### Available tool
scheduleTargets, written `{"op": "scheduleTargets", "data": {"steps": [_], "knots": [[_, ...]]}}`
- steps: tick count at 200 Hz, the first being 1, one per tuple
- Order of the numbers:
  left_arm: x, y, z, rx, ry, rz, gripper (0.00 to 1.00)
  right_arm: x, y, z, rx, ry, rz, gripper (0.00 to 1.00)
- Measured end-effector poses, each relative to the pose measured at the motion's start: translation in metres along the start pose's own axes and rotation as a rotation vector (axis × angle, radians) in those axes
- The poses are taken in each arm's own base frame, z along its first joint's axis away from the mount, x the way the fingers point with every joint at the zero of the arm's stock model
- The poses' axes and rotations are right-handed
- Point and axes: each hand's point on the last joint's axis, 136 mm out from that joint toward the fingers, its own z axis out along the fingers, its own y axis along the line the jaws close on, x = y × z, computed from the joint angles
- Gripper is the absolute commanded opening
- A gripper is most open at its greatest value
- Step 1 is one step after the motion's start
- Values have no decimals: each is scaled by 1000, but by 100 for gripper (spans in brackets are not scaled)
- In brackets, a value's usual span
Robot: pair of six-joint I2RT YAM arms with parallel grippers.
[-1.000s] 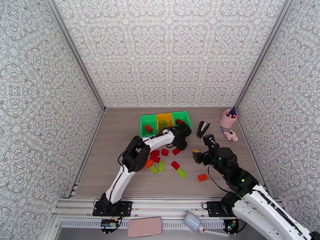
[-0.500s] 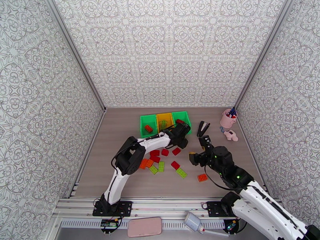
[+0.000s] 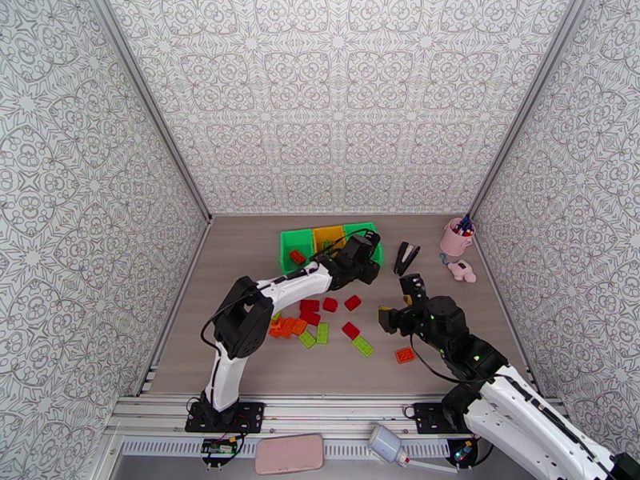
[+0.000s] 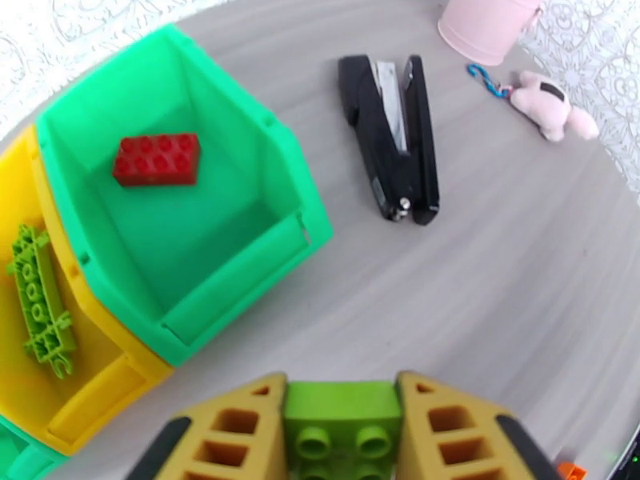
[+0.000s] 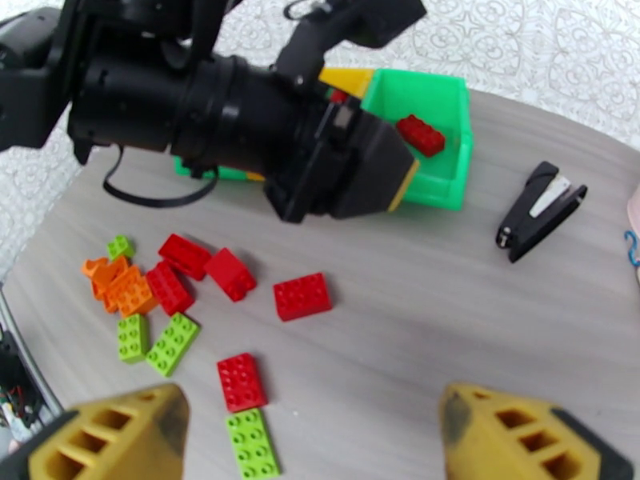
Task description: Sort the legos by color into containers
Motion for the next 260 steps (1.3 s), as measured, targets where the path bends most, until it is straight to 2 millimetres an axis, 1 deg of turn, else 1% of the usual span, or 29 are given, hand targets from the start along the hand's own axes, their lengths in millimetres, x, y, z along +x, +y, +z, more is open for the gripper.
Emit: {"op": "scheduleTargets", "data": {"steps": [17, 30, 58, 83, 95, 114, 124, 139, 157, 178, 211, 233, 260], "knots": [[0, 3, 0, -19, -1, 4, 29, -1, 3, 1, -16, -3, -18, 86], [-5, 4, -2, -28, -10, 7, 29, -1, 5, 2, -30, 0, -31, 86], [-23, 3, -7, -33, -49, 19, 29, 0, 9, 8, -51, 10, -49, 86], [-40, 7, -12, -35, -80, 12, 29, -9, 12, 10, -60, -24, -49, 86], [-48, 13, -15, -41, -92, 4, 29, -13, 13, 10, -64, -45, -50, 86], [-67, 25, -18, -56, -121, -8, 28, -19, 14, 12, -69, -67, -50, 86], [-76, 32, -18, -66, -136, -16, 28, -20, 15, 14, -72, -67, -50, 86], [-82, 45, -17, -84, -143, -29, 28, -18, 15, 18, -75, -56, -50, 86], [-80, 62, -13, -111, -127, -47, 28, -15, 17, 22, -83, -45, -50, 86], [-73, 83, -10, -146, -94, -76, 28, -16, 18, 26, -89, -44, -51, 86], [-63, 117, -11, -221, -53, -142, 28, -4, 17, 38, -92, 5, -50, 86], [-57, 135, -10, -262, -36, -177, 29, 0, 19, 43, -100, 26, -49, 86], [-44, 153, 1, -298, -12, -211, 36, 4, 18, 49, -99, 40, -48, 86]]}}
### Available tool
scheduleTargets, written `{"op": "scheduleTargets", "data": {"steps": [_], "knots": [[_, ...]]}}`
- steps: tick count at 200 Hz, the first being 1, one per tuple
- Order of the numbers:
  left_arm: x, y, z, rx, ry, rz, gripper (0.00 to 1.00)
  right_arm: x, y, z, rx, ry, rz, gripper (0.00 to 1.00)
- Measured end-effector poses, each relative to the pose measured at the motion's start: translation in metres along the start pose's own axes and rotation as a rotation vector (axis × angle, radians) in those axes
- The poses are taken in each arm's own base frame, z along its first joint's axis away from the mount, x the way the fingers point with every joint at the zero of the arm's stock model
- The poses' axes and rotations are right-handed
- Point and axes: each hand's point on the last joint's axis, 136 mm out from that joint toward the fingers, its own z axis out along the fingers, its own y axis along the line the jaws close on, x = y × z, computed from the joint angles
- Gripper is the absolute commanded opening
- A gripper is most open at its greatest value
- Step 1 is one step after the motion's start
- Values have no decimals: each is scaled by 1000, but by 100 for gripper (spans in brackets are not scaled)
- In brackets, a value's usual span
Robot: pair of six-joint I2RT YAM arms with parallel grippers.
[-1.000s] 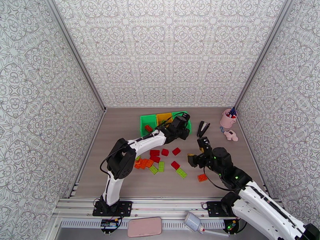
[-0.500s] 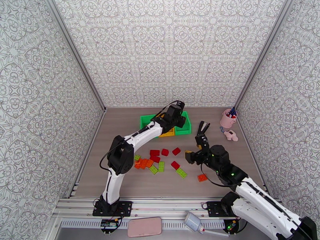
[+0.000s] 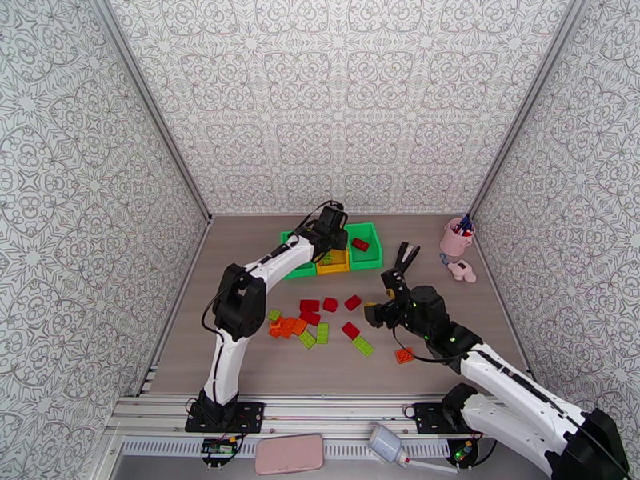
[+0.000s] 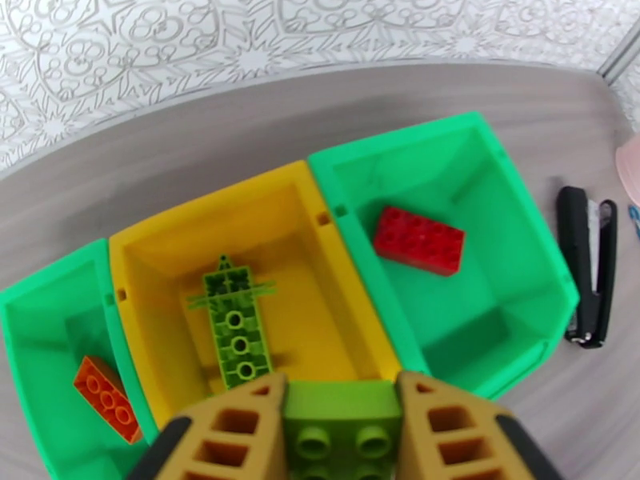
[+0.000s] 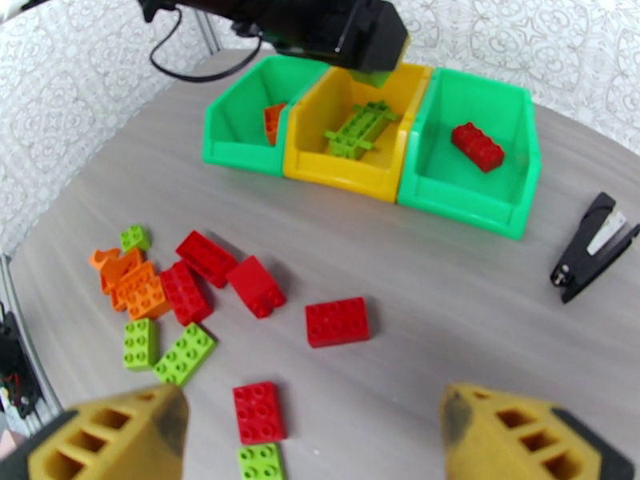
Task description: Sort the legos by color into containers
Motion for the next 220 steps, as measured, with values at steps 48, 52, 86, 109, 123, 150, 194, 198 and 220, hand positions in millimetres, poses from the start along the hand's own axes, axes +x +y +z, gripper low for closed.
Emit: {"op": "scheduleTargets", "data": {"steps": [48, 52, 86, 109, 123, 150, 194, 198, 220], "knots": [[18, 11, 19, -37, 35, -11, 78, 2, -2, 3, 8, 7, 5, 86], [18, 12, 18, -41, 29, -18, 80, 2, -2, 3, 10, 7, 5, 86], [26, 13, -6, -50, -7, 17, 92, 1, -8, 2, 48, 22, 6, 87], [18, 5, -45, -13, -85, 42, 96, -2, -13, 7, 83, 46, 5, 88], [15, 1, -74, 23, -145, 57, 99, 1, -17, 13, 103, 75, 2, 89], [24, 3, -123, 94, -247, 99, 100, 9, -21, 31, 121, 161, -23, 91], [84, 17, -165, 142, -252, 228, 100, 24, -28, 69, 127, 301, -63, 92], [90, 16, -169, 153, -250, 244, 100, 26, -28, 74, 125, 319, -66, 92], [108, 10, -186, 210, -244, 315, 100, 36, -30, 97, 117, 405, -81, 92]]}}
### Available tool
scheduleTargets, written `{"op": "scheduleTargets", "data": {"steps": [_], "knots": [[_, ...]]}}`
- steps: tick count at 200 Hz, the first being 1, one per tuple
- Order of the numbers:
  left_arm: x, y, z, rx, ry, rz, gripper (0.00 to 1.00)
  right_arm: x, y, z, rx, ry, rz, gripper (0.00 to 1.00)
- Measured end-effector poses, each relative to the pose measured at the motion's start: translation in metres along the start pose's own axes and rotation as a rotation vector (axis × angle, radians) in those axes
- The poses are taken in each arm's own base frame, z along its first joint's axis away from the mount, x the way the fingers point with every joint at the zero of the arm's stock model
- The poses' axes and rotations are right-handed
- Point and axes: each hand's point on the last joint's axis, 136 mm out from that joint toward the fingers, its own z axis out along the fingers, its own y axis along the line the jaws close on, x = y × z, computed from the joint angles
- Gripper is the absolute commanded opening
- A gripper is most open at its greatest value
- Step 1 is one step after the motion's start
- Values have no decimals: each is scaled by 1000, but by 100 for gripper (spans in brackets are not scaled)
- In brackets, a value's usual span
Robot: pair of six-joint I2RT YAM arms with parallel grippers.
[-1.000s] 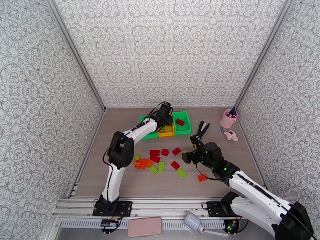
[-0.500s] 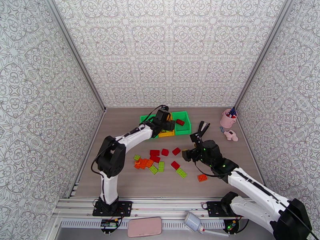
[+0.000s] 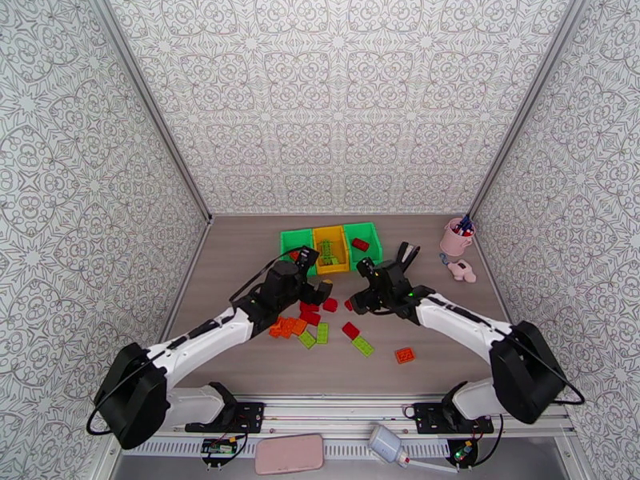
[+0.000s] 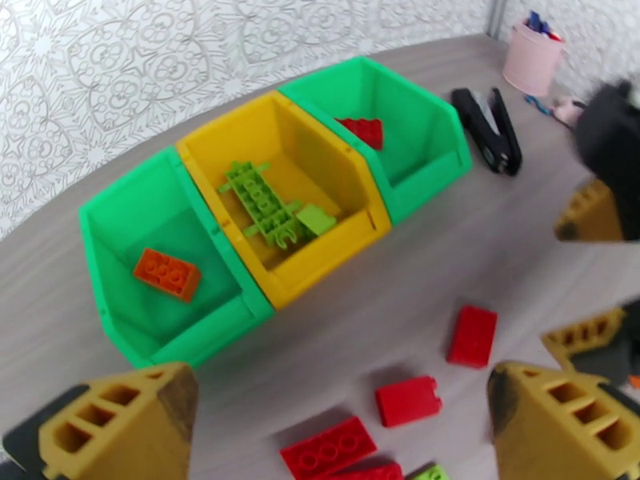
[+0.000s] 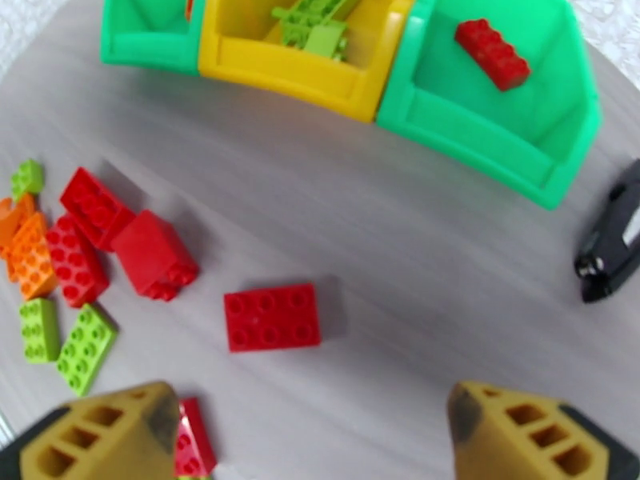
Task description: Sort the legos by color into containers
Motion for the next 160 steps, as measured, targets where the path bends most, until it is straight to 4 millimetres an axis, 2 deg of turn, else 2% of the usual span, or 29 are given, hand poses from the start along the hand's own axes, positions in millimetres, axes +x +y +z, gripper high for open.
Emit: {"op": "scheduleTargets", "data": {"steps": [31, 66, 119, 160], "knots": [[5, -18, -25, 96, -34, 62, 100, 8, -1, 27, 3, 110, -11, 92], [31, -34, -44, 198, -43, 115, 100, 23, 1, 47, 5, 205, -17, 86], [38, -44, -50, 255, -55, 146, 100, 36, 10, 63, 0, 281, -38, 79], [41, -48, -47, 276, -47, 151, 100, 31, 9, 69, 10, 284, -39, 66]]}}
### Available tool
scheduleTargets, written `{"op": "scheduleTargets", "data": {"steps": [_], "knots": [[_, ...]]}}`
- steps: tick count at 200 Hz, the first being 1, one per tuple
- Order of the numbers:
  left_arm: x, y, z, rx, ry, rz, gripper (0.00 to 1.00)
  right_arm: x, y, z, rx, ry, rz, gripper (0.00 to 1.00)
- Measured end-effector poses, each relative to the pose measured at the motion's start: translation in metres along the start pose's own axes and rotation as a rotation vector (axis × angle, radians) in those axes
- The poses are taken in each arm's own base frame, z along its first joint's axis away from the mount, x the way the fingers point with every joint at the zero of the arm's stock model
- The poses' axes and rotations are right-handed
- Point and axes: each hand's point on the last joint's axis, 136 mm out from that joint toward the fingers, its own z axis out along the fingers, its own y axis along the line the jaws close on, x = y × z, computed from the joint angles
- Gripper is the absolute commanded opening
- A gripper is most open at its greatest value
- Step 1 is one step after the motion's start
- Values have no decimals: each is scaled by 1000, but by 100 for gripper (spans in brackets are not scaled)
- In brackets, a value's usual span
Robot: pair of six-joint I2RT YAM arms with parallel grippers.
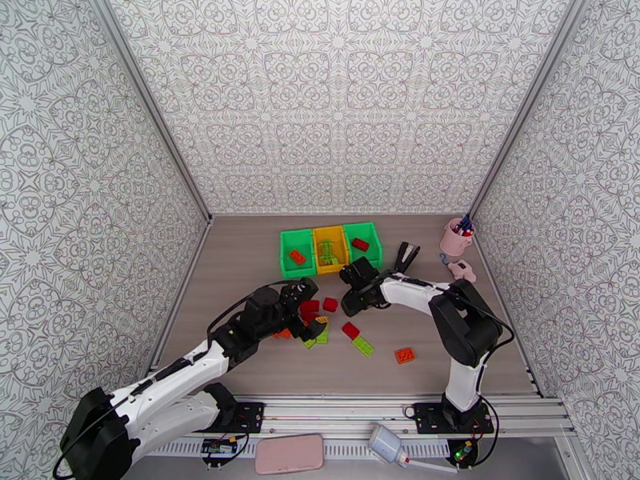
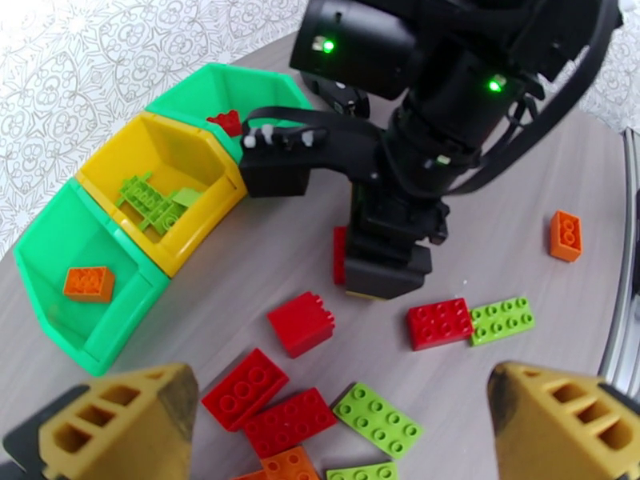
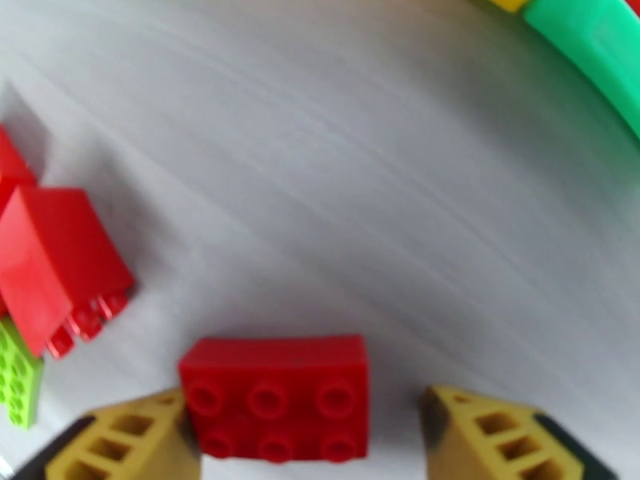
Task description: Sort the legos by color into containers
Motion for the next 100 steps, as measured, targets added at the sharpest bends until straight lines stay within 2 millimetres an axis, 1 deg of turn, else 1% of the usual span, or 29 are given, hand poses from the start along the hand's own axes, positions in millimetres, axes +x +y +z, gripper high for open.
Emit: {"op": "scheduleTargets", "data": {"steps": [44, 77, 90, 100], "knots": [[1, -1, 3, 8, -6, 2, 100, -3, 0, 1, 3, -2, 4, 46], [1, -4, 5, 20, -10, 4, 100, -4, 0, 0, 3, -7, 11, 44], [0, -6, 5, 26, -14, 6, 100, -4, 0, -5, 2, -18, 16, 43], [-1, -7, 6, 29, -24, 8, 100, -5, 0, -12, 1, -36, 23, 43]]}}
